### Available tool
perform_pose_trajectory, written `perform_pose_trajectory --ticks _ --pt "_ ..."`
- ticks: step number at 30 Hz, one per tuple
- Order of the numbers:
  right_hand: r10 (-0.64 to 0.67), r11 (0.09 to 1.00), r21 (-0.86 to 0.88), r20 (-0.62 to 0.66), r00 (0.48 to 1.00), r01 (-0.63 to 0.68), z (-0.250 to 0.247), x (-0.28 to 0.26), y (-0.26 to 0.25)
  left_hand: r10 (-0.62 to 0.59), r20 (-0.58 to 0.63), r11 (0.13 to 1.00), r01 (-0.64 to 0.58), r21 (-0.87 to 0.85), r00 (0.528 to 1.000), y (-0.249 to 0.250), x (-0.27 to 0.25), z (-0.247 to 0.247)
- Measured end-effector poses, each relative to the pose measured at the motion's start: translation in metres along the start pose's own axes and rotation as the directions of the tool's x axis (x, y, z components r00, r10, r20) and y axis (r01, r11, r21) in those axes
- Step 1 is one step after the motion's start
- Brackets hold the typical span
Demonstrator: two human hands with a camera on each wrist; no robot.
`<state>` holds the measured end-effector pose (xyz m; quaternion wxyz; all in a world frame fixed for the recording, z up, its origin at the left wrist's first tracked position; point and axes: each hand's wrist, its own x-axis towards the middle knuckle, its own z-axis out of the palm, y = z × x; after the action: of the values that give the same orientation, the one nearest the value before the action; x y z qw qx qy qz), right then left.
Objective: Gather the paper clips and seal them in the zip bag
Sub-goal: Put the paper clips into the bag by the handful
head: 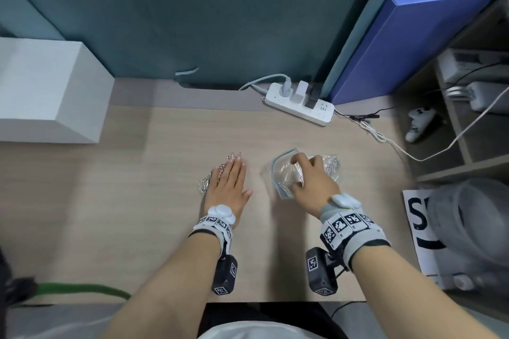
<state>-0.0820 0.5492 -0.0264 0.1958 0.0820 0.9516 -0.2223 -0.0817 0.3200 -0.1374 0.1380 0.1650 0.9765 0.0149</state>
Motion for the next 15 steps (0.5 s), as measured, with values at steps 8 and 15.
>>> perform_pose_trajectory --ticks 8,15 --pt "0.007 0.996 0.093 -0.046 0.999 -0.002 -0.003 0.0 -0.019 -0.053 0.073 0.998 0.055 -0.024 0.996 -0.011 -0.005 -0.032" --pt "0.044 0.97 0.241 -0.03 0.999 -0.035 0.0 -0.001 -0.014 -0.05 0.185 0.992 0.07 -0.101 0.981 -0.017 0.009 -0.052"
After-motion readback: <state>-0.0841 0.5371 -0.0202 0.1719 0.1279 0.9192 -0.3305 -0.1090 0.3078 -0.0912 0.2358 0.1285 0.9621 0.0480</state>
